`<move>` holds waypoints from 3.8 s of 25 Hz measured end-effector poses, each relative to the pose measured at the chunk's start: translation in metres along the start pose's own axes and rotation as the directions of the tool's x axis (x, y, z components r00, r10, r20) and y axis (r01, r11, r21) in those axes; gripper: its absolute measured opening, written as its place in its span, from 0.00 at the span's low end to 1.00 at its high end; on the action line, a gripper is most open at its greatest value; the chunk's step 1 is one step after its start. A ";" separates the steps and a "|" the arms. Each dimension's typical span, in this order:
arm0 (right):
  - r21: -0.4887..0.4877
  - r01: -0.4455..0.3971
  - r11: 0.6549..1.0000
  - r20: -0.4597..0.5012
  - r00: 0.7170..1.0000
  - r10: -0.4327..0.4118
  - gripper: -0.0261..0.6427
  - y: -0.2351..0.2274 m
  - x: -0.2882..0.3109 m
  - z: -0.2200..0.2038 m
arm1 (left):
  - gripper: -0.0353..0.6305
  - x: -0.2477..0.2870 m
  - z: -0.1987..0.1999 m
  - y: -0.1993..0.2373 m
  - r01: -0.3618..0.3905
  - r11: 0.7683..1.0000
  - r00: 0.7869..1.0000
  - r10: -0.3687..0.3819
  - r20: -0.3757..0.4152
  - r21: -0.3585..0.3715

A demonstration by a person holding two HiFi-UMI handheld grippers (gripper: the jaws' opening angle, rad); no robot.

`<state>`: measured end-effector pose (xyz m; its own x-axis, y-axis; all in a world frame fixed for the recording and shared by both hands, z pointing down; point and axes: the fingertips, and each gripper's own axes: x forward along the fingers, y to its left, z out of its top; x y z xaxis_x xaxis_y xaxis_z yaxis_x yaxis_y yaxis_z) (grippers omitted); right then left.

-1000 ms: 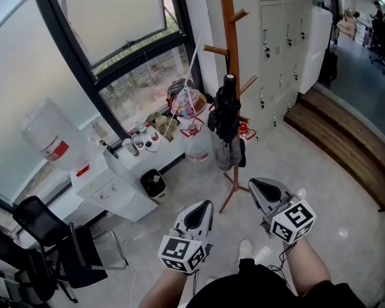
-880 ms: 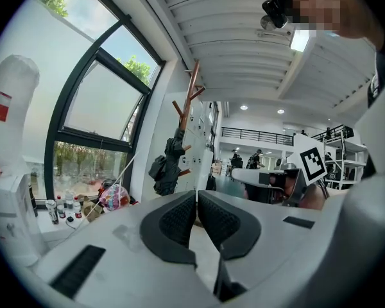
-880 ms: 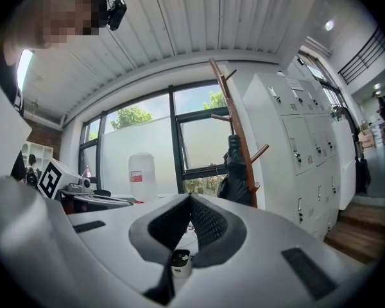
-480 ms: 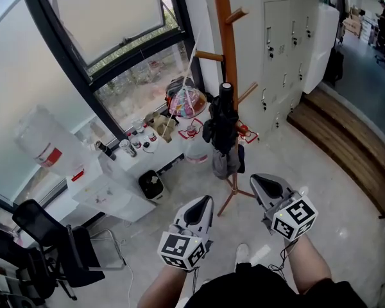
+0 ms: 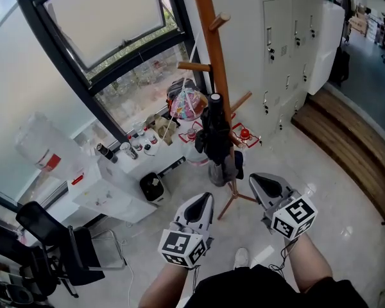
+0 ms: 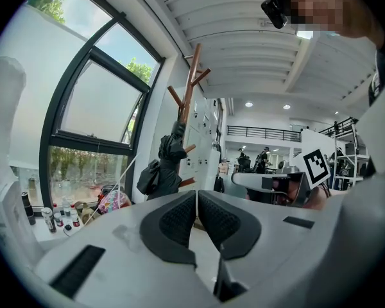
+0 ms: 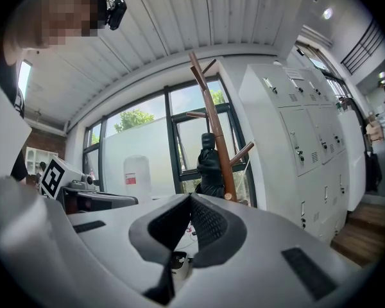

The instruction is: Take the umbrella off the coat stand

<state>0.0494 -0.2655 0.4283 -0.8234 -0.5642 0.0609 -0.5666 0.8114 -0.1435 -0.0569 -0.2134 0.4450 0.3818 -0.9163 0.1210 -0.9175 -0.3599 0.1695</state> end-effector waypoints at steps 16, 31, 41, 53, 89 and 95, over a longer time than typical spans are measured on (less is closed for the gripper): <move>-0.024 -0.034 0.999 0.010 0.999 0.034 0.12 -0.022 0.000 0.018 | 0.09 0.029 0.029 -0.002 -0.047 0.999 0.997 0.045 0.059 0.026; -0.017 0.071 0.997 0.035 0.997 -0.071 0.12 -0.045 0.018 0.026 | 0.51 0.069 0.048 0.030 0.001 0.990 0.998 -0.011 0.067 0.142; -0.017 0.149 0.989 0.025 0.989 -0.148 0.12 -0.060 0.031 0.028 | 0.53 0.100 0.049 0.053 0.059 0.986 0.998 -0.064 0.024 0.155; -0.018 0.226 0.974 0.021 0.974 -0.226 0.12 -0.076 0.034 0.029 | 0.54 0.136 0.049 0.068 0.113 0.975 0.994 -0.113 -0.012 0.189; 0.041 0.422 0.906 0.059 0.904 -0.424 0.12 -0.125 0.026 0.028 | 0.53 0.215 0.045 0.070 0.278 0.937 0.960 -0.266 -0.082 0.212; 0.040 0.419 0.907 0.056 0.906 -0.420 0.12 -0.124 0.027 0.029 | 0.52 0.212 0.045 0.070 0.289 0.935 0.957 -0.277 -0.085 0.206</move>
<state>0.0984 -0.3861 0.4194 -0.5057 -0.8607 0.0597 -0.8576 0.4938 -0.1439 -0.0449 -0.4405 0.4387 0.6292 -0.7622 0.1518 -0.7704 -0.6375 -0.0079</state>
